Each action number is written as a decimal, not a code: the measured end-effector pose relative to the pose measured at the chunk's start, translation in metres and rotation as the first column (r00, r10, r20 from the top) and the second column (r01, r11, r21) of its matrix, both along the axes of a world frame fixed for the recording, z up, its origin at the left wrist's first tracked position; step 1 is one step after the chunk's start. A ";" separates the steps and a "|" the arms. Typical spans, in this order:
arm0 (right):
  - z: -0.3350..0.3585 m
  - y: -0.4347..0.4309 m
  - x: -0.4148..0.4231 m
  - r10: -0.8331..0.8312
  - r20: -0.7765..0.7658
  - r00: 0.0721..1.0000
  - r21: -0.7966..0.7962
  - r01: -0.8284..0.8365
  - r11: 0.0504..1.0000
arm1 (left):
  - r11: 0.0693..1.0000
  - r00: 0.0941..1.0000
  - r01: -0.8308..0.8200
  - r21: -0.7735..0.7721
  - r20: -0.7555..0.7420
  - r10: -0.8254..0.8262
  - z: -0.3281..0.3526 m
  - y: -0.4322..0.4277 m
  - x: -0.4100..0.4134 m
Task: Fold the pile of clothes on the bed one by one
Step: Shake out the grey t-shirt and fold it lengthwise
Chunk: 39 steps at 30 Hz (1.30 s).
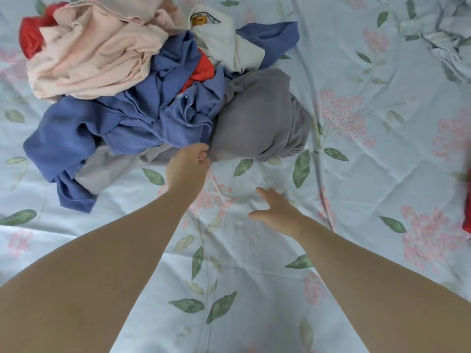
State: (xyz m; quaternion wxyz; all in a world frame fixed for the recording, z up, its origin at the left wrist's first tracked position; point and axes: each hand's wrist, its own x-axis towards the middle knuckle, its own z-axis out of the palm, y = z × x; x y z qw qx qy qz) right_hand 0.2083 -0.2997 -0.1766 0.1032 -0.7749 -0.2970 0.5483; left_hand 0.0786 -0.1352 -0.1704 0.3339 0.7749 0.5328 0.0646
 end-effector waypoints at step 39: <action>-0.011 -0.086 0.017 -0.699 -0.340 0.629 0.373 0.772 0.514 | 0.891 0.929 -0.160 -0.425 0.242 0.282 -0.023 -0.158 0.010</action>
